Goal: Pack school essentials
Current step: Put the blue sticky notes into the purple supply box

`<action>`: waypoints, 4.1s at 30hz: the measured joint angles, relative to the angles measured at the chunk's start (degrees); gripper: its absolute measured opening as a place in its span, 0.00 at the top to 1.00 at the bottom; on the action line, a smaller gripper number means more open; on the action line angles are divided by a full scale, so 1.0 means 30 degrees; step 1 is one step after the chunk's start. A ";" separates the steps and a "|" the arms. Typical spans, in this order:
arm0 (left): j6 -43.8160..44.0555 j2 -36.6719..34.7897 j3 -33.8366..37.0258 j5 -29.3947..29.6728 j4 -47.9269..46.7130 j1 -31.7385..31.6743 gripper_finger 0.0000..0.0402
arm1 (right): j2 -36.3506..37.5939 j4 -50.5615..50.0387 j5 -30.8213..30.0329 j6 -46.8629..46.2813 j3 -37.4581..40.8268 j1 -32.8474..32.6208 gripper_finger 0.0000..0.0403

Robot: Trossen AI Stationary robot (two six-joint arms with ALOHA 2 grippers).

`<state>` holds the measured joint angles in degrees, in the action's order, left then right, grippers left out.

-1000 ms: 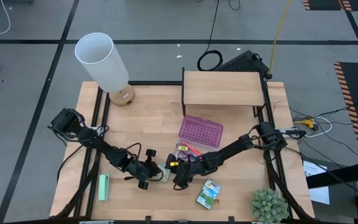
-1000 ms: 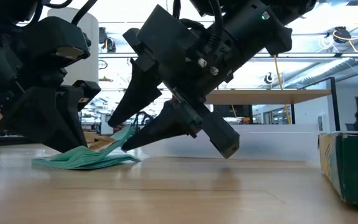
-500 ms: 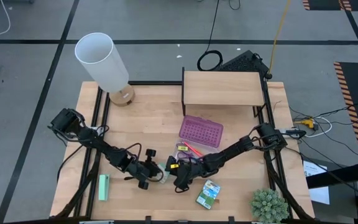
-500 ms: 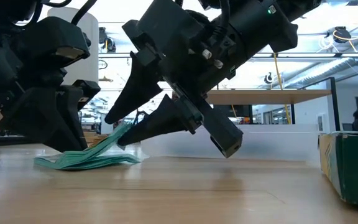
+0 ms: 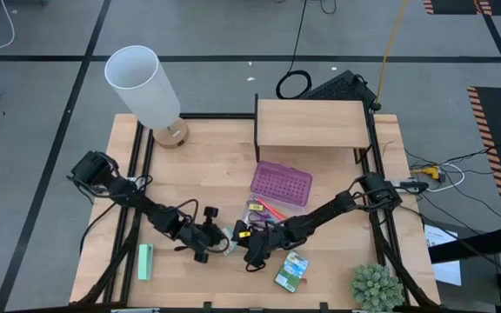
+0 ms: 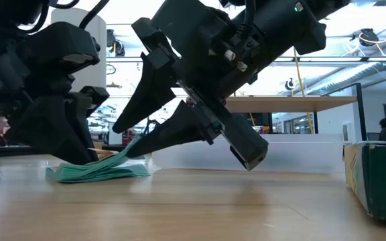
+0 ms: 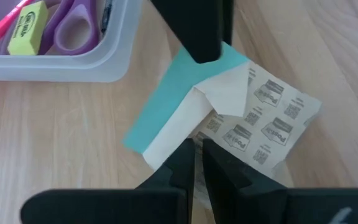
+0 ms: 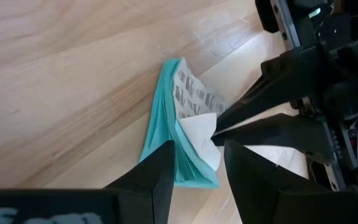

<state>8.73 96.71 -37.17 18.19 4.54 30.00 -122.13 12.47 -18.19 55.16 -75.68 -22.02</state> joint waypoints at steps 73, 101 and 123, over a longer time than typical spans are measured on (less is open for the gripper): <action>0.1661 -0.2943 0.0022 1.5094 0.0095 0.6334 0.42 | 0.2194 -0.0119 -0.3727 -0.3745 -0.0022 0.2091 1.00; 0.7611 -0.3118 0.0000 1.1943 -0.2609 0.5362 0.42 | 0.9956 -0.5389 -1.2817 -0.2692 -0.0015 -0.0676 1.00; 0.9202 -0.3118 0.0000 1.1943 -0.2448 0.4634 0.42 | 1.0681 -1.2499 -1.7894 -1.4218 0.0601 -0.5493 1.00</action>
<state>36.34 87.35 -37.17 54.02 -2.81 43.90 -90.08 -25.03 -71.87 12.50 -73.88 -38.50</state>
